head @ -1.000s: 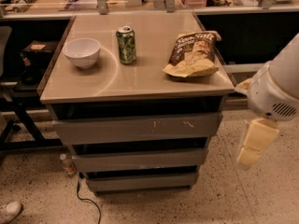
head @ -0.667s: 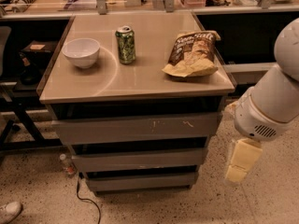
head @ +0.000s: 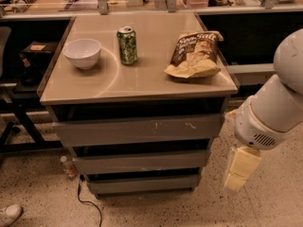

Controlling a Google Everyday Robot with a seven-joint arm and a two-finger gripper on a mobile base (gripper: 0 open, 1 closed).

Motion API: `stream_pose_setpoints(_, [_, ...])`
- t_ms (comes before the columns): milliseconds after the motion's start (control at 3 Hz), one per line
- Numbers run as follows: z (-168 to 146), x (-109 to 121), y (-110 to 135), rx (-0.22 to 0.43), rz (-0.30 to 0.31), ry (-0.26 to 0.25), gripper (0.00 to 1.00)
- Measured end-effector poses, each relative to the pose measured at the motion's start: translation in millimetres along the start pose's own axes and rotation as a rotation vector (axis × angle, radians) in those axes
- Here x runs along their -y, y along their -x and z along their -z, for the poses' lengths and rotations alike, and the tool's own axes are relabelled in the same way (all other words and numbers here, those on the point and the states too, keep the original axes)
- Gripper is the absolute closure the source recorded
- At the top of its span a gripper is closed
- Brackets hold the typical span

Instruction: Open middle drawer

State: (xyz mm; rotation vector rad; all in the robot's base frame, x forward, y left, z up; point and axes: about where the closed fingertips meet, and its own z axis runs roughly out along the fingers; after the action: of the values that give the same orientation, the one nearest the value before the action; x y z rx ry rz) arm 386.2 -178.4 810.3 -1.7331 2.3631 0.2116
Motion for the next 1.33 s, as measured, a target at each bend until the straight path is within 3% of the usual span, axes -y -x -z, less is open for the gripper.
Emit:
stream_pose_setpoints(333, [-43.4, -8.3, -4.9, 0.046, -0.075, 0.047, 0.0])
stream_pose_setpoints(1000, [-135.0, 17.4, -6.9, 0.113, -0.209, 0.086, 0.0])
stream_pose_setpoints(1333, [-135.1, 17.4, -6.9, 0.113, -0.209, 0.086, 0.0])
